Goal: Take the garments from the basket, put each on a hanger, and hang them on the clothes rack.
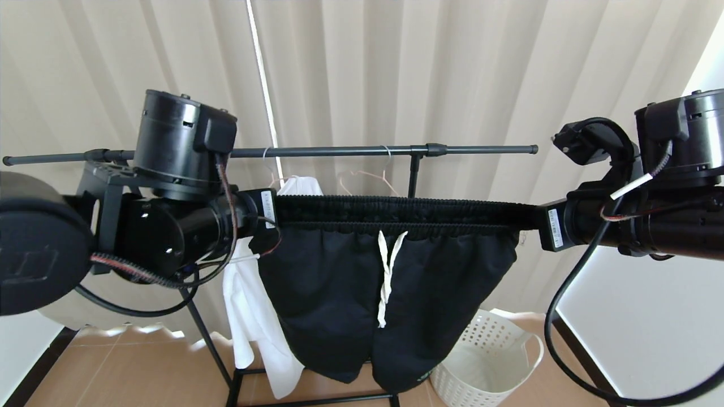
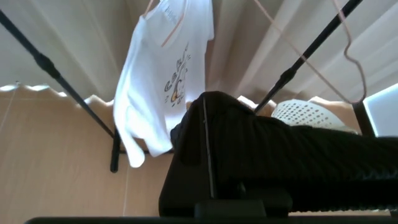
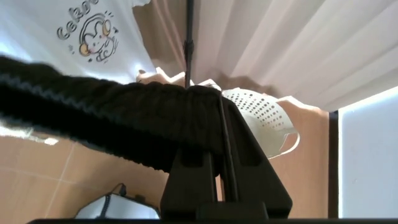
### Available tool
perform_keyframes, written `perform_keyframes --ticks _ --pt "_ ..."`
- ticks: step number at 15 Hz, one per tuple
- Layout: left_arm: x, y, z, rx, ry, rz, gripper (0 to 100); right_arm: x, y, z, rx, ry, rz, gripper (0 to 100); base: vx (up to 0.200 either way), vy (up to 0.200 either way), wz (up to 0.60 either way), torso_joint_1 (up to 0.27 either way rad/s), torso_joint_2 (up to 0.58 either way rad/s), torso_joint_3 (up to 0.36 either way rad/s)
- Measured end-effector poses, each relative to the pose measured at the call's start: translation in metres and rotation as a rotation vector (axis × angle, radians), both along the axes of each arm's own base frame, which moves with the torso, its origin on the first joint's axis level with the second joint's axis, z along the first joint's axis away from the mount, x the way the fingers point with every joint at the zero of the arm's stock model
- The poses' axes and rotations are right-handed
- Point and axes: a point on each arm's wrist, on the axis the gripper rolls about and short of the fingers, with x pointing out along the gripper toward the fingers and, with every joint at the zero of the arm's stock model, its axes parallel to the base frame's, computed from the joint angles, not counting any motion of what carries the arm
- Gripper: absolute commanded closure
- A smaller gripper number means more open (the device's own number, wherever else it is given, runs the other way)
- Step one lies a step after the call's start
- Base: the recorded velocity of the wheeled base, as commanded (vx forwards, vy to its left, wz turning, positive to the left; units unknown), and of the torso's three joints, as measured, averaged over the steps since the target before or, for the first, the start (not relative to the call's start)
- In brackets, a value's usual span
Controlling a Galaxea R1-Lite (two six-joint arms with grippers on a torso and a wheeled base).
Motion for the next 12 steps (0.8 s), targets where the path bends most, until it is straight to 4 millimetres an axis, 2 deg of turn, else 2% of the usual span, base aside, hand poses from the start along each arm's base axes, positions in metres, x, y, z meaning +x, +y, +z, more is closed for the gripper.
perform_keyframes --ticks 7,10,12 --pt "0.079 -0.054 0.035 -0.120 -0.127 -0.126 100 -0.078 0.044 -0.014 -0.112 0.073 0.363 100 0.000 0.000 0.00 0.000 0.00 0.000" --pt "0.103 -0.072 0.034 -0.169 -0.147 -0.212 100 -0.104 0.069 -0.022 -0.095 0.110 0.505 100 0.000 0.000 0.00 0.000 0.00 0.000" --pt "0.115 -0.080 0.031 -0.185 -0.153 -0.239 100 -0.117 0.094 -0.025 0.010 0.128 0.547 100 0.000 0.000 0.00 0.000 0.00 0.000"
